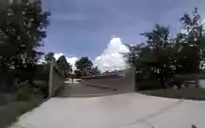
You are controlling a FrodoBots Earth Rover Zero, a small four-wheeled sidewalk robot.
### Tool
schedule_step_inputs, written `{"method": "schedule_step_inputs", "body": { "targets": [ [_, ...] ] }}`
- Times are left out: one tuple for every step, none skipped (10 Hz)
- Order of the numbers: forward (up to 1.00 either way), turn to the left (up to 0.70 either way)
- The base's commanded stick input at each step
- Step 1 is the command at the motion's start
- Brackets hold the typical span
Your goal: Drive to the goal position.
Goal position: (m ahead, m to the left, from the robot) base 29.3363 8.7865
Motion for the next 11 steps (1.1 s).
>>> {"method": "schedule_step_inputs", "body": {
  "targets": [
    [0.85, 0.0],
    [0.85, 0.0],
    [0.85, 0.0],
    [0.85, 0.0],
    [0.85, 0.0],
    [0.85, 0.0],
    [0.85, 0.0],
    [0.85, 0.16],
    [0.85, 0.34],
    [0.85, 0.34],
    [0.85, 0.34]
  ]
}}
